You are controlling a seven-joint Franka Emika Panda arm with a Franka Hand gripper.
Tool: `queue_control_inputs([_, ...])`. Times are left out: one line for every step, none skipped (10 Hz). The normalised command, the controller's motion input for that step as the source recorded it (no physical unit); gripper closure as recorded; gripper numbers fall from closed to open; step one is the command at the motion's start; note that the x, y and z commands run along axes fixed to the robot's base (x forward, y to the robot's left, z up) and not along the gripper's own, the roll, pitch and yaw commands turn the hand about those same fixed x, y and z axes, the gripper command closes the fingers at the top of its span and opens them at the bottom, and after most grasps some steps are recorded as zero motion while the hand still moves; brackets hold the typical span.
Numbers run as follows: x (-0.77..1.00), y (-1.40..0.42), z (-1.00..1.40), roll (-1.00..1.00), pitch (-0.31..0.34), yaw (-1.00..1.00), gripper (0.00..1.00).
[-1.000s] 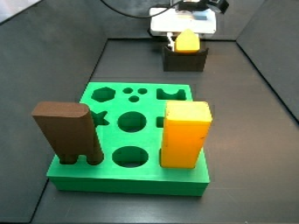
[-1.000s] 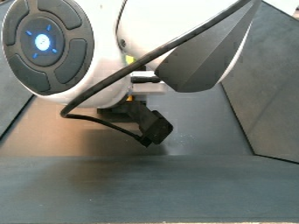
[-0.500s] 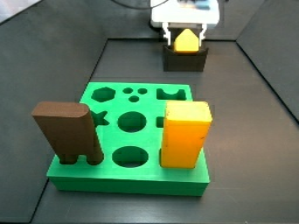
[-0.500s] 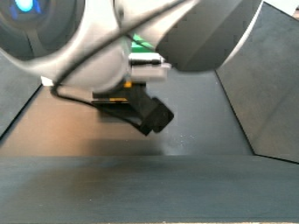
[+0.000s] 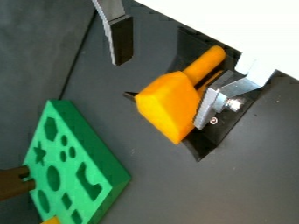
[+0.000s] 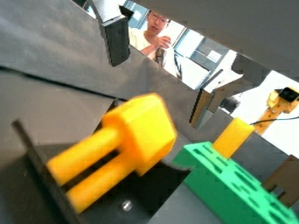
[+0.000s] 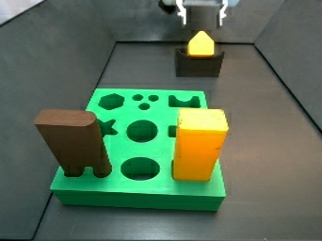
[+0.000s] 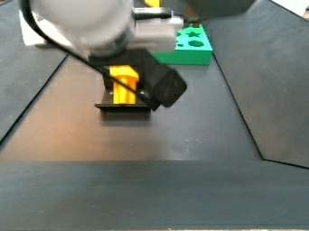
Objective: Pick up the 3 prong object. Move up. Place the 3 prong object on the fixture. Regrasp the 3 prong object. Move to above the board. Insert the 3 prong object.
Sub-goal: Regrasp the 3 prong object.
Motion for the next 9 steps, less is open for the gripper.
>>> queue_control_inputs([-0.07,-1.0,1.0,1.0,0.067,0.01,0.0])
queue_control_inputs([-0.06,-1.0,0.96,1.0,0.063,0.0,0.0])
queue_control_inputs([-0.09,-1.0,0.95,1.0,0.053,0.0,0.0])
queue_control_inputs([-0.13,-1.0,0.91,1.0,0.043,0.0,0.0])
queue_control_inputs([-0.12,-0.88,0.74,1.0,0.038,0.0,0.0])
queue_control_inputs([-0.08,-0.67,0.46,1.0,0.033,0.0,0.0])
queue_control_inputs([-0.06,-0.5,0.24,1.0,0.03,0.0,0.0])
queue_control_inputs([-0.04,-0.26,0.0,1.0,0.026,0.0,0.0])
queue_control_inputs([-0.03,-0.07,0.01,1.0,0.024,0.0,0.0])
